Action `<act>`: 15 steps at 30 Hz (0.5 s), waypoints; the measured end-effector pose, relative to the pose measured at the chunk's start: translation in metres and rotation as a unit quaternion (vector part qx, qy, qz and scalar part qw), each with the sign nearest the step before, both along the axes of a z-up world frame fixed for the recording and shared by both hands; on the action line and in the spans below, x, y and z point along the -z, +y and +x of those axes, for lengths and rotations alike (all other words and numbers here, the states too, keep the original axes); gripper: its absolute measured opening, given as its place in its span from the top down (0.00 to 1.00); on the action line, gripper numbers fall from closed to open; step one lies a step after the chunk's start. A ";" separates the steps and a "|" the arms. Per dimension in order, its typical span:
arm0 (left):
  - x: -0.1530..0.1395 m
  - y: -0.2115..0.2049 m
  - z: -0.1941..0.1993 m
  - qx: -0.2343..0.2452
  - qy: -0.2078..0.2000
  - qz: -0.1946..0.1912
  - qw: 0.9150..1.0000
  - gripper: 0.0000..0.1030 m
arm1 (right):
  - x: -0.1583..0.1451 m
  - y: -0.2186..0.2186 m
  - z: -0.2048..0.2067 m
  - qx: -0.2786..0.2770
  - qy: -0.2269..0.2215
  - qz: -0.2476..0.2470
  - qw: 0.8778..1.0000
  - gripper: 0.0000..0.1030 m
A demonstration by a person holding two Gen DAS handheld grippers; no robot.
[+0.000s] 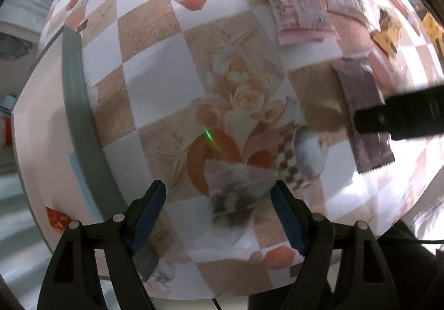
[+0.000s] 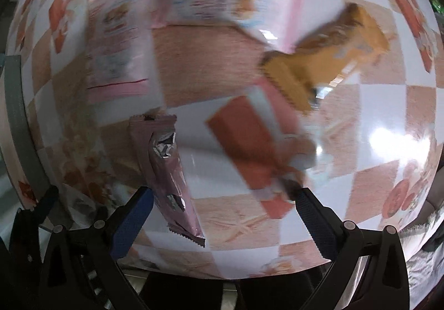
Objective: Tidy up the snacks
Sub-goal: 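Move both grippers back over the snacks toward a clear packet and pink bar, then grasp the clear wrapped candy with the left gripper while the right grasps the pink bar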
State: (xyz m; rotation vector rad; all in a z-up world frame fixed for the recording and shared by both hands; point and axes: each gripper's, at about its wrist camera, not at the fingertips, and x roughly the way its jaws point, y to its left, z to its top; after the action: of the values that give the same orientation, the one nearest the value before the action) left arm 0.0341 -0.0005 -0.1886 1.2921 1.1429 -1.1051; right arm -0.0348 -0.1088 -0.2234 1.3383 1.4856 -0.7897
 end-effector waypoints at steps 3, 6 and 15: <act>-0.001 -0.012 -0.002 -0.004 0.006 -0.002 1.000 0.21 | 0.000 0.000 -0.018 0.006 0.017 0.000 1.000 0.00; 0.000 -0.016 0.002 -0.014 0.011 0.003 1.000 0.21 | 0.001 0.001 -0.027 0.018 0.028 0.008 0.999 0.00; 0.014 -0.016 0.050 -0.070 0.022 0.016 0.997 0.02 | -0.008 0.019 0.022 -0.047 0.029 -0.031 0.998 0.00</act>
State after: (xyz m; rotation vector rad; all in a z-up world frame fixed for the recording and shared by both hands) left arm 0.0841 -0.0165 -0.2031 1.1977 1.2700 -1.0196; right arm -0.0125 -0.0896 -0.2156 1.1995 1.5468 -0.8125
